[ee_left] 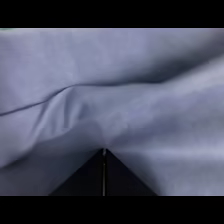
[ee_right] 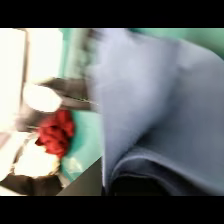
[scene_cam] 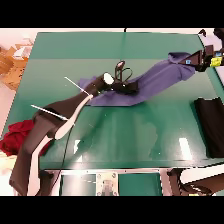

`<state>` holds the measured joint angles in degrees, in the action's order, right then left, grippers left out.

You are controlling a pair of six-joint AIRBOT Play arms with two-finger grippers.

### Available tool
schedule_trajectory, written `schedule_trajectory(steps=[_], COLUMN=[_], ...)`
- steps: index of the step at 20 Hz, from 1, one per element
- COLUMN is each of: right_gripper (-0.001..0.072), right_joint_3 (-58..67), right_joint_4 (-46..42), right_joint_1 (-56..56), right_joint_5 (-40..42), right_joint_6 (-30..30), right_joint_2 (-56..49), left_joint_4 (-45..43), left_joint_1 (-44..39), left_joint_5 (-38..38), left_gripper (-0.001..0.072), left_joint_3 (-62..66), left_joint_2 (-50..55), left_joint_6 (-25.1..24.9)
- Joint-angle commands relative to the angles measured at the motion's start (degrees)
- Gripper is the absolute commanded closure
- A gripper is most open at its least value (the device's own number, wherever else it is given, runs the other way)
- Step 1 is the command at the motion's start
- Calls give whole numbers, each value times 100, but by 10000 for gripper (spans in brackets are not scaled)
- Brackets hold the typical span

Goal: Fold the shirts.

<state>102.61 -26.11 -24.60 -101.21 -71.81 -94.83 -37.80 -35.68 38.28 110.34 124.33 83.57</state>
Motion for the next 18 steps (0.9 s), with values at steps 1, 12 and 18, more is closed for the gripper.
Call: schedule_trajectory(steps=[1, 12, 18], right_gripper=[694, 694, 694], right_joint_3=[15, -11, -44], right_joint_4=[173, -197, -205], right_joint_1=[164, 1082, 3348], right_joint_5=[79, 817, 3101], right_joint_6=[-20, -177, -323], right_joint_2=[199, 168, -173], left_joint_4=[573, -981, -1353], left_joint_1=[-247, 2251, 3685], left_joint_5=[-474, 3611, 4277], left_gripper=[688, 689, 688], left_joint_3=[107, 739, 739], left_joint_2=[293, -1416, -2284], left_joint_6=[-4, -240, -267])
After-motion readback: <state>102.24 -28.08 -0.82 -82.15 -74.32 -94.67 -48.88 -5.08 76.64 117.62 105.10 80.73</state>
